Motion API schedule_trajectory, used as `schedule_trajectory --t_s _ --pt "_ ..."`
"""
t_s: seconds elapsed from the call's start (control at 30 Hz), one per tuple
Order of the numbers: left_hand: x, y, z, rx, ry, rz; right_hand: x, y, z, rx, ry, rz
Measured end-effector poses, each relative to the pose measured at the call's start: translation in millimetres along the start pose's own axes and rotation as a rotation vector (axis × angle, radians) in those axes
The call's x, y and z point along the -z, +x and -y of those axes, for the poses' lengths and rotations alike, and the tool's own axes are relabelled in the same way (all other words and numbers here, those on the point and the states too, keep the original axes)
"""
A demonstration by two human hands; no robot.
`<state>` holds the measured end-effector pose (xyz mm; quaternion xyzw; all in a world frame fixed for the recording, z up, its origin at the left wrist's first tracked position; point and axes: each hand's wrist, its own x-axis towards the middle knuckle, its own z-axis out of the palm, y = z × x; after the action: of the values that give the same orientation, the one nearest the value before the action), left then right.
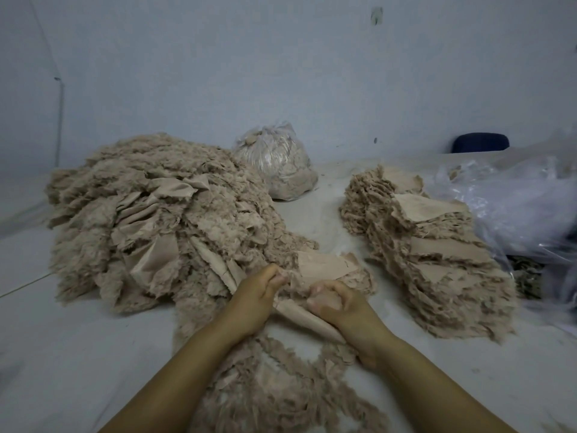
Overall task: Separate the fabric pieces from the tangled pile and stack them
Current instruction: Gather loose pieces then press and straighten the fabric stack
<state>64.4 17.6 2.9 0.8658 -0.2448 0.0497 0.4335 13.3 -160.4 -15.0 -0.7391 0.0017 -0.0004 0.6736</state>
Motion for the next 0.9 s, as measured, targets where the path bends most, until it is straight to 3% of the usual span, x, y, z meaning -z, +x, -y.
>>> schedule_trajectory --t_s 0.07,0.17,0.23,0.3,0.47,0.63,0.7,0.8,0.9 --pt "-3.0 -0.9 2.5 -0.008 0.035 0.012 -1.6 3.3 -2.5 0.017 0.051 -0.077" --pt "-8.1 -4.2 7.2 -0.011 0.045 -0.003 5.1 9.4 -1.9 -0.036 0.25 -0.322" --pt "-0.7 -2.5 11.3 0.065 -0.045 -0.103 16.4 12.3 -3.6 -0.051 0.323 -0.491" --pt "10.9 -1.2 19.9 0.105 -0.086 -0.198 26.2 13.7 -8.7 -0.05 0.298 -0.544" --pt "4.1 -2.5 13.9 0.159 -0.15 0.116 16.4 13.6 -7.4 0.071 0.145 -0.295" --pt "-3.7 14.8 -20.5 0.235 -0.445 0.209 2.5 13.9 12.0 0.302 -0.088 -0.133" --pt "-8.7 20.7 -29.0 0.272 -0.501 0.15 2.0 15.0 13.6 0.238 0.096 -0.102" --pt "-8.0 30.9 -30.1 0.246 -0.589 -0.058 13.4 9.1 11.7 -0.028 0.391 0.102" --pt "-8.6 37.5 -23.5 0.197 -0.515 -0.136 22.0 6.0 0.1 -0.134 0.293 0.076"
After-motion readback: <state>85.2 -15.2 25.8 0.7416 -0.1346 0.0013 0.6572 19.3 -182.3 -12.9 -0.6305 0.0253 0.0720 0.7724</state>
